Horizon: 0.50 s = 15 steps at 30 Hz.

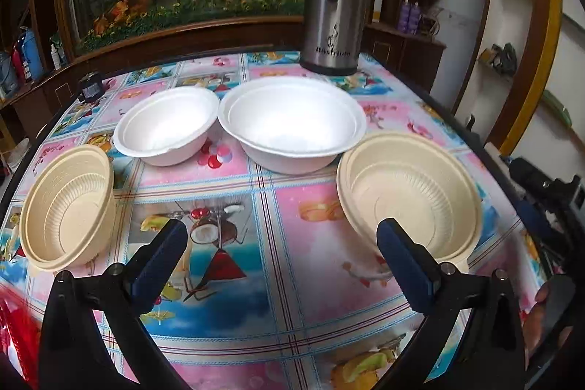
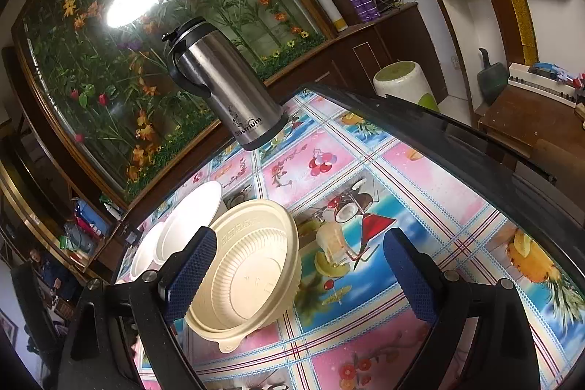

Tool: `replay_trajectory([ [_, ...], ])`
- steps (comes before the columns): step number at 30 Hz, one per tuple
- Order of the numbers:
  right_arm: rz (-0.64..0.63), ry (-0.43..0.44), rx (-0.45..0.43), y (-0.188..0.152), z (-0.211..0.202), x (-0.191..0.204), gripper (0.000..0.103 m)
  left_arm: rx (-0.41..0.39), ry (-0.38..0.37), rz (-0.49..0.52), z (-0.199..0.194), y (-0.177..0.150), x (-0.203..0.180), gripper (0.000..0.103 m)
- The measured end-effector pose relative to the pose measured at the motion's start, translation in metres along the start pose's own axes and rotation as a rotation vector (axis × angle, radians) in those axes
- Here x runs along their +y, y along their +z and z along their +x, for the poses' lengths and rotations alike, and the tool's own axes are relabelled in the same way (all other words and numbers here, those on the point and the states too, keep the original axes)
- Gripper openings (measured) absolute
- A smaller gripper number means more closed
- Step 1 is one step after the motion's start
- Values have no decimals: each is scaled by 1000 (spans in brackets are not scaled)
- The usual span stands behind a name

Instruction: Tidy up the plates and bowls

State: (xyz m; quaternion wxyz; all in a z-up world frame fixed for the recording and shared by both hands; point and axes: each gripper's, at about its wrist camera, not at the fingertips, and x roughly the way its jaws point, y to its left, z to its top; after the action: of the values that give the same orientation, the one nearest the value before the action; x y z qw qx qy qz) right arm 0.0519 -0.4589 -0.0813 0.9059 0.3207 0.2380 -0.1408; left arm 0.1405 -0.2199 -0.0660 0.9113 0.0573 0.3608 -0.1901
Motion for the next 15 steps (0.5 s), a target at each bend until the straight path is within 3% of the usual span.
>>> replay_trajectory([
  [8, 6, -1, 17, -2, 3, 0, 95, 72, -15, -12, 13, -6, -4, 103],
  [15, 4, 6, 15, -2, 3, -1, 95, 31, 4, -20, 11, -8, -10, 103],
])
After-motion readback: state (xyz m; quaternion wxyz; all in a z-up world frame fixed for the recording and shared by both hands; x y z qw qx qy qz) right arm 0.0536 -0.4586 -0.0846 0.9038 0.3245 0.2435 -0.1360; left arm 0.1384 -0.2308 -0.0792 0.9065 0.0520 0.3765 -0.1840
